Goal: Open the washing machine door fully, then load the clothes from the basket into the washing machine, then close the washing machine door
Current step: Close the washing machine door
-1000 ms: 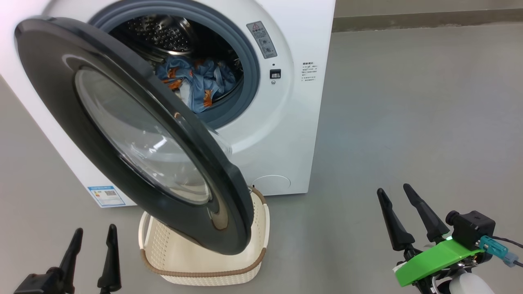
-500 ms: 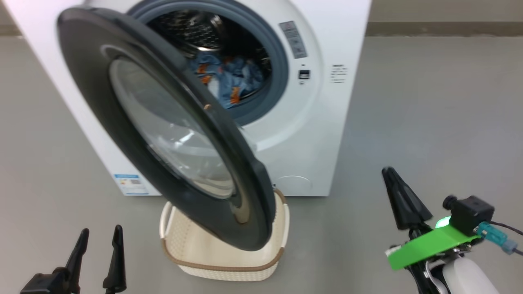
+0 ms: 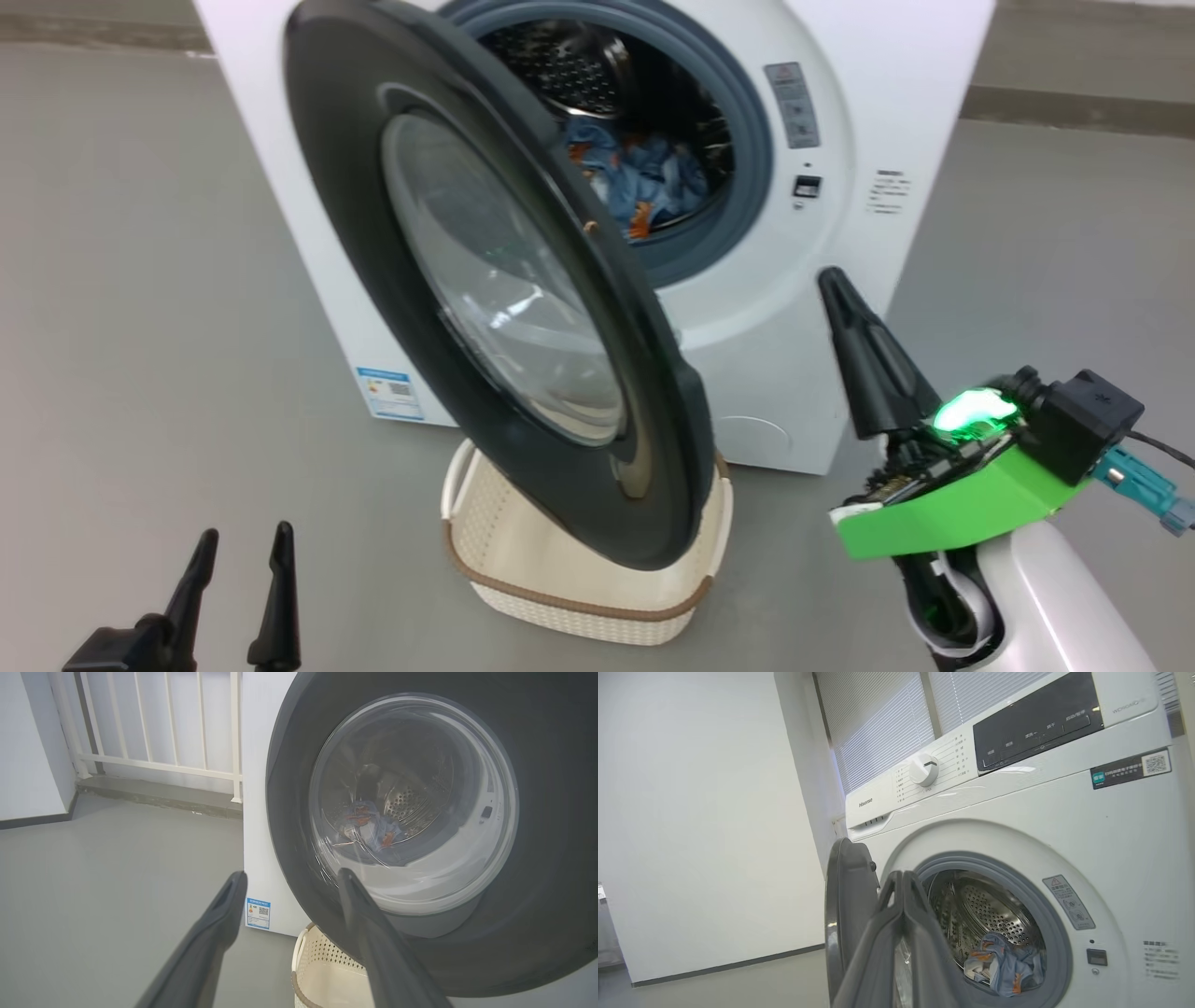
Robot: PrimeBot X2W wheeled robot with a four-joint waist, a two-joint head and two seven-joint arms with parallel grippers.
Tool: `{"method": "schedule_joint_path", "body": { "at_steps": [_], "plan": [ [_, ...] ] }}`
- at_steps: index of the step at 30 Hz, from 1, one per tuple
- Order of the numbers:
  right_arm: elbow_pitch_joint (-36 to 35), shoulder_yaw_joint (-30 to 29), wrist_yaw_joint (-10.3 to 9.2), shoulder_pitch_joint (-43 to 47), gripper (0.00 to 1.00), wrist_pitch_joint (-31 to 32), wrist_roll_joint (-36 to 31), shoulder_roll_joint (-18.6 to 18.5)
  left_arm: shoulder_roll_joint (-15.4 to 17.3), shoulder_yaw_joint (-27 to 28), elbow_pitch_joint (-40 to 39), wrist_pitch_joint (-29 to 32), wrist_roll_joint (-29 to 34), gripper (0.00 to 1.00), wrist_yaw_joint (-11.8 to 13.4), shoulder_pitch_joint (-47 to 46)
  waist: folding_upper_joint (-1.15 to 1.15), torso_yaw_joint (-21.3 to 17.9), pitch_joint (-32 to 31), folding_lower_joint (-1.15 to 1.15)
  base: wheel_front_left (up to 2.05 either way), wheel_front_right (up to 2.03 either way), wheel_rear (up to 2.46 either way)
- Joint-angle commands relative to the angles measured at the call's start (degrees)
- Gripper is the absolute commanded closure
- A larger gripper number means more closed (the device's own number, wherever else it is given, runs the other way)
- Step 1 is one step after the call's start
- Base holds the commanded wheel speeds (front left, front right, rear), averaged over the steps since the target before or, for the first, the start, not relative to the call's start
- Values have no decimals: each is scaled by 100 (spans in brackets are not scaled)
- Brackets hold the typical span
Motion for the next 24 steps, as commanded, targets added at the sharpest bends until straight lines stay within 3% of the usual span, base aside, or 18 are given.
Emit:
{"method": "schedule_joint_path", "body": {
  "at_steps": [1, 11, 16, 24],
  "plan": [
    [-300, 239, 52, -210, 100, -27, 117, 31, 97, 166, -105, -37, -40, 0, -14, -93, 0, 164, -63, 0, 0, 0, 0],
    [-560, 1583, 52, -255, 100, -27, 226, -264, 59, 153, -65, -37, -70, 0, -14, -89, 0, 432, -138, 0, 0, 0, 0],
    [32, 2279, 52, -307, 100, -27, 118, -461, 55, 157, -73, -37, -79, 0, -14, -86, 0, 526, -148, 0, 0, 0, 0],
    [1399, 2813, 52, -549, 100, -27, 369, -485, 80, 133, -55, -37, -117, 0, -14, -103, 0, 644, -105, 0, 0, 0, 0]
  ]
}}
